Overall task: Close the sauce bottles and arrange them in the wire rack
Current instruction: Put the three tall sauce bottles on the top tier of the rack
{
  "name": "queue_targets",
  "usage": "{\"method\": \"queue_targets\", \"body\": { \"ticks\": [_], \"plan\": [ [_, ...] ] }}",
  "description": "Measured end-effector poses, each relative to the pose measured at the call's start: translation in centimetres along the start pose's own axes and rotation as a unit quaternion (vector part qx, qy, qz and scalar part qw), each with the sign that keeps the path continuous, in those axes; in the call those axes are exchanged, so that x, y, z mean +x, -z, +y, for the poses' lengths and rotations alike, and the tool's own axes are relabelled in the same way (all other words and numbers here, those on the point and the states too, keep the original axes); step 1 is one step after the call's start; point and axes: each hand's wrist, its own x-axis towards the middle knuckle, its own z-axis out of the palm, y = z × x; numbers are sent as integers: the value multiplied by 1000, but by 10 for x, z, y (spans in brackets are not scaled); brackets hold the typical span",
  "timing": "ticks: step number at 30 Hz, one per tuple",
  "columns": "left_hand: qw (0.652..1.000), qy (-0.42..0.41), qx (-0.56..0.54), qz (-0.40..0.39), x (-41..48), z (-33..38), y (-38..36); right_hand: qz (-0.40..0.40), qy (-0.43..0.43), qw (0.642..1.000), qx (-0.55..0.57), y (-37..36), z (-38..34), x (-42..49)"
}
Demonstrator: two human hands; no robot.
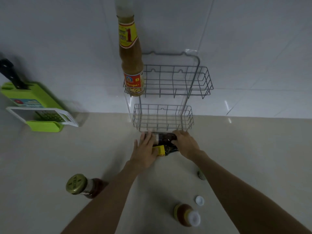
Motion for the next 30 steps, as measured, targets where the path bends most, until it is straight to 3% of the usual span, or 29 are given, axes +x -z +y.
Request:
{"method": "queue_targets", "body": {
  "ticks": [5, 11, 15, 18, 22, 27, 30],
  "plan": [
    [1000, -3, 10, 3, 0, -2, -9, -61, -17, 997, -41, -9, 5, 20],
    [999, 4, -28, 33, -3, 2, -9, -59, -5, 998, -26, -15, 10, 21],
    [995, 10, -65, 75, -6, 5, -6, 30, 11, 998, 63, -6, 7, 6],
    [987, 18, -117, 106, -10, 7, -1, 135, 80, 979, 127, 14, -10, -6],
    [977, 21, -174, 118, -13, 11, 8, 175, 166, 961, 135, 62, -45, -20],
    [918, -3, -358, 169, -29, 45, 41, 227, 183, 937, 192, 133, -78, -43],
    [881, -22, -447, 153, -39, 65, 70, 198, 154, 912, 324, 165, -93, -53]
  ]
}}
